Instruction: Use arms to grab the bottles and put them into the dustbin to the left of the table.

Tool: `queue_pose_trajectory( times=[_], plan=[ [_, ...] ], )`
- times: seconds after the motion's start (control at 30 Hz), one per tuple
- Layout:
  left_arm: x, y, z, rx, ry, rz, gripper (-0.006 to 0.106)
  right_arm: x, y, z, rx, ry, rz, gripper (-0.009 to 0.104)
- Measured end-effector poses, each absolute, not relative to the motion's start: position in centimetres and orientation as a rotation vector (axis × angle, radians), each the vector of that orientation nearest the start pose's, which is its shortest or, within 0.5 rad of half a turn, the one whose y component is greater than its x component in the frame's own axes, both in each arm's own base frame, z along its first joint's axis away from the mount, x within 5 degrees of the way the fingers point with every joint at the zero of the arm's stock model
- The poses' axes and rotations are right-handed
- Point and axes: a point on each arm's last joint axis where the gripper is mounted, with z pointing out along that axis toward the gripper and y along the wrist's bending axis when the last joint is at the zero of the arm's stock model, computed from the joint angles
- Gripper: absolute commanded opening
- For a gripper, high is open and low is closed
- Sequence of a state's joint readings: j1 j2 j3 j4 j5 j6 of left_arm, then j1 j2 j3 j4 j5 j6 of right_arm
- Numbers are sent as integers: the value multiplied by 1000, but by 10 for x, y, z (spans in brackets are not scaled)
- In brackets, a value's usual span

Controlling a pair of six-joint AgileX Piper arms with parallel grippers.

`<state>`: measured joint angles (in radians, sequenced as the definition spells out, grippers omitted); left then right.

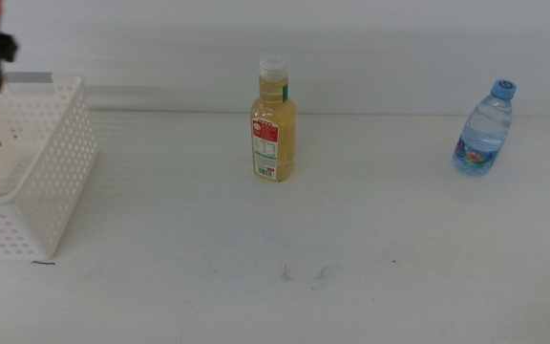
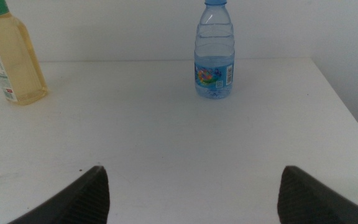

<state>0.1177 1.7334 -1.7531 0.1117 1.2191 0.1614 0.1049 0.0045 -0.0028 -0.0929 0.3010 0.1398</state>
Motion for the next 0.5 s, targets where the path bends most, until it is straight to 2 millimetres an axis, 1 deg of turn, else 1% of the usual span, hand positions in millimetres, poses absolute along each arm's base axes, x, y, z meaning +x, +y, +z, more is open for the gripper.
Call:
queue_pose_trajectory(
  times=[0.07, 0.17, 0.23, 0.37, 0.5],
  plan=[
    [379, 74, 346, 46, 2736, 257, -2, 55, 3, 187, -28, 1786, 88, 89],
    [391, 95, 314, 4, 2827, 236, -2, 55, 3, 187, -28, 1786, 88, 89],
    [400, 101, 295, -6, 2861, 215, -2, 55, 3, 187, -28, 1786, 88, 89],
    [420, 105, 258, 30, 2880, 187, -2, 55, 3, 187, -28, 1786, 88, 89],
    [430, 105, 236, 50, 2888, 151, -2, 55, 3, 187, -28, 1786, 88, 89]
  ],
)
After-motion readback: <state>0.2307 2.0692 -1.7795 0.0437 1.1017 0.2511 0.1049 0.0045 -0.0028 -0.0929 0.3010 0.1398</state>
